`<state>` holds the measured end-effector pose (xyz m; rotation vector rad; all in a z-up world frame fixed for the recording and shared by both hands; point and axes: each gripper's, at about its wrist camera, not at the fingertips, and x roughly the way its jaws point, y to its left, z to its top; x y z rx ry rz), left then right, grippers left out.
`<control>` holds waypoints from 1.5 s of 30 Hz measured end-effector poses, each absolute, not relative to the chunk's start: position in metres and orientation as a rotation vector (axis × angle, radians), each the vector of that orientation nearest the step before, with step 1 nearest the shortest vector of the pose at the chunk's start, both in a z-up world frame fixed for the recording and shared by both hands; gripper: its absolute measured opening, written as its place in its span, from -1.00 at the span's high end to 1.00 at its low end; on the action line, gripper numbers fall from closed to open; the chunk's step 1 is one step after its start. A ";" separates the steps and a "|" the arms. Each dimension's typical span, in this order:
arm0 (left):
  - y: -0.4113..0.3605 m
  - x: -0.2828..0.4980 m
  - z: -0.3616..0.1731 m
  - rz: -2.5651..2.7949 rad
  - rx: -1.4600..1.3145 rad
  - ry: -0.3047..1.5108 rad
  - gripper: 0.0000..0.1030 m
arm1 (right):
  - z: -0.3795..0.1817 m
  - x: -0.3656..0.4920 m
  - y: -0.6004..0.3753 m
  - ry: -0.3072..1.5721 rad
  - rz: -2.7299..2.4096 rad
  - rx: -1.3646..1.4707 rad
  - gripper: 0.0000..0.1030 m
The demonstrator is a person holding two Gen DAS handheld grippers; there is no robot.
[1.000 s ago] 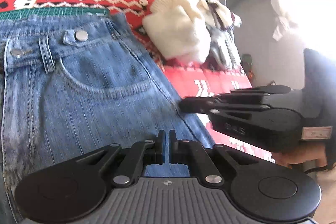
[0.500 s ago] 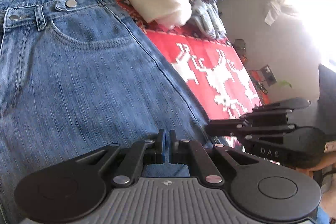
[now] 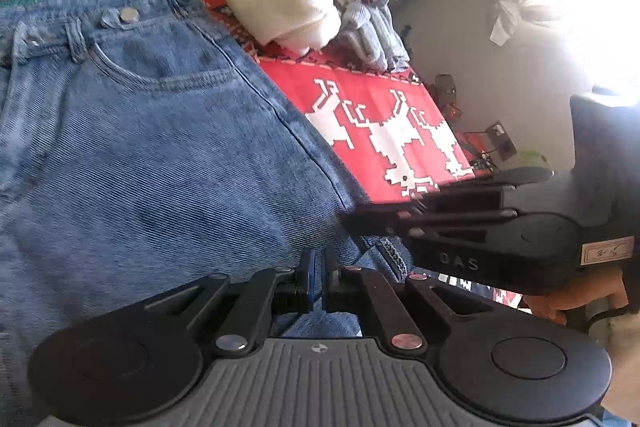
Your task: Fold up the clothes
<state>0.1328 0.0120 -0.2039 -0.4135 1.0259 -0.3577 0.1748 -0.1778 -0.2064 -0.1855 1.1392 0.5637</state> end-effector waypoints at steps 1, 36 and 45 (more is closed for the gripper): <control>0.016 0.130 -0.201 -0.365 -0.413 1.022 0.95 | -0.204 0.171 -0.183 1.138 0.555 -0.183 0.96; 0.065 0.064 -0.218 -0.370 -0.321 1.001 0.95 | -0.204 0.119 -0.244 0.988 0.345 0.140 0.66; 0.063 0.061 -0.217 -0.360 -0.309 1.000 0.95 | -0.210 0.123 -0.218 1.000 0.359 0.028 0.91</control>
